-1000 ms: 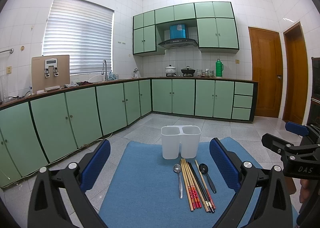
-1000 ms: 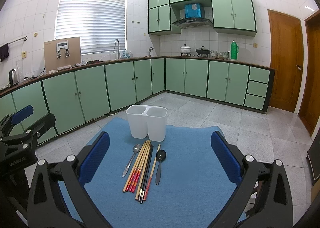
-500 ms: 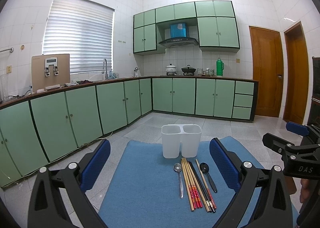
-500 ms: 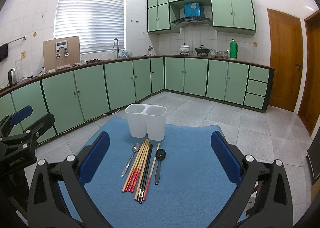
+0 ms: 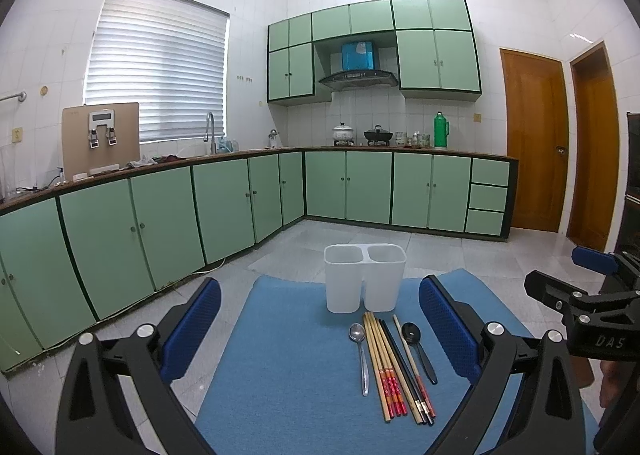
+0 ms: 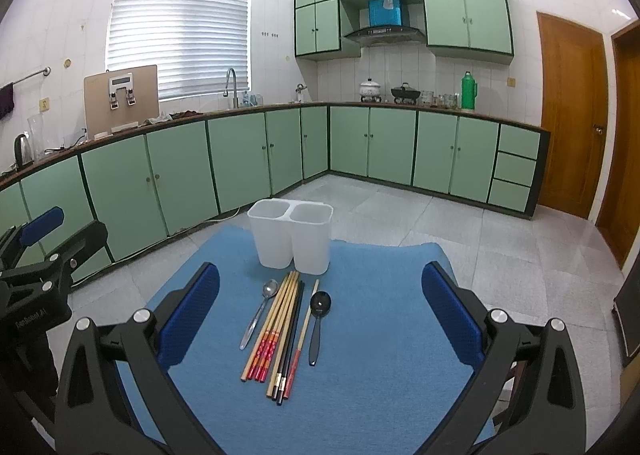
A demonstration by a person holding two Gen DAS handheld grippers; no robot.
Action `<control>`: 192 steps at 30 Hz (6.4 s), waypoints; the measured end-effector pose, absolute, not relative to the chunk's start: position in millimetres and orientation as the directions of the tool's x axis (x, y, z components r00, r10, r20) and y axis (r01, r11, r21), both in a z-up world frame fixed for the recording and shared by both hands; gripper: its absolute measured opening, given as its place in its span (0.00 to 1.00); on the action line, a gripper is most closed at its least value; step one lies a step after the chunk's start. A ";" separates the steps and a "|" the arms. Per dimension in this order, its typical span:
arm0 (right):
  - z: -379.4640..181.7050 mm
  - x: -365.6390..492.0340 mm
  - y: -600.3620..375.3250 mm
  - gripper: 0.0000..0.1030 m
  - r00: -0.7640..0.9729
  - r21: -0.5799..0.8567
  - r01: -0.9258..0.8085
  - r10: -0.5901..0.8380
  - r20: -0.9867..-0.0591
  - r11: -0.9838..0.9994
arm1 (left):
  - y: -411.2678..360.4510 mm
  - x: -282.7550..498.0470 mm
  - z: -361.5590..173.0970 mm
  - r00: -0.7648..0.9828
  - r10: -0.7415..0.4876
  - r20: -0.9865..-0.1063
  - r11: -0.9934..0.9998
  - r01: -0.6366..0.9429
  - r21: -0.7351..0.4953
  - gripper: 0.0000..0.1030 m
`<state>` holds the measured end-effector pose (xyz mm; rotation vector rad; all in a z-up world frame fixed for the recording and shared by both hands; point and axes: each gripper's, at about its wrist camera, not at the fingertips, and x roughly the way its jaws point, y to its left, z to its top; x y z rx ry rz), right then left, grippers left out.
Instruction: Organize utensils
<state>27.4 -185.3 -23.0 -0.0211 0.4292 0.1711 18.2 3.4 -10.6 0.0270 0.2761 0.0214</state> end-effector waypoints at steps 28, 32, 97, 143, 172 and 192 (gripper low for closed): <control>-175.7 217.3 -168.3 0.85 0.642 0.031 -0.112 0.096 -0.761 0.993 | 40.1 178.1 -141.1 0.754 0.103 -0.649 0.995 -0.082 0.062 0.93; -189.0 239.2 -160.6 0.76 0.604 0.043 -0.134 0.116 -0.789 0.990 | 44.9 191.9 -154.4 0.735 0.102 -0.671 0.995 -0.090 0.053 0.91; -205.4 265.6 -194.3 0.34 0.534 0.112 -0.134 0.167 -0.829 0.985 | 4.5 310.4 -215.4 0.559 0.039 -0.828 0.999 0.002 0.048 0.88; -209.0 150.2 -185.5 0.22 0.580 0.079 -0.130 0.140 -0.802 0.988 | -19.0 175.9 -212.3 0.590 -0.028 -0.807 0.999 0.034 -0.009 0.65; -148.0 159.6 -203.0 0.09 0.700 0.114 -0.156 0.191 -0.688 0.981 | -1.8 169.5 -146.1 0.692 -0.084 -0.717 0.996 0.070 -0.049 0.06; -87.9 205.9 -213.0 0.09 0.745 0.182 -0.198 0.269 -0.611 0.963 | 27.3 207.5 -102.4 0.753 -0.160 -0.639 0.987 0.106 -0.123 0.02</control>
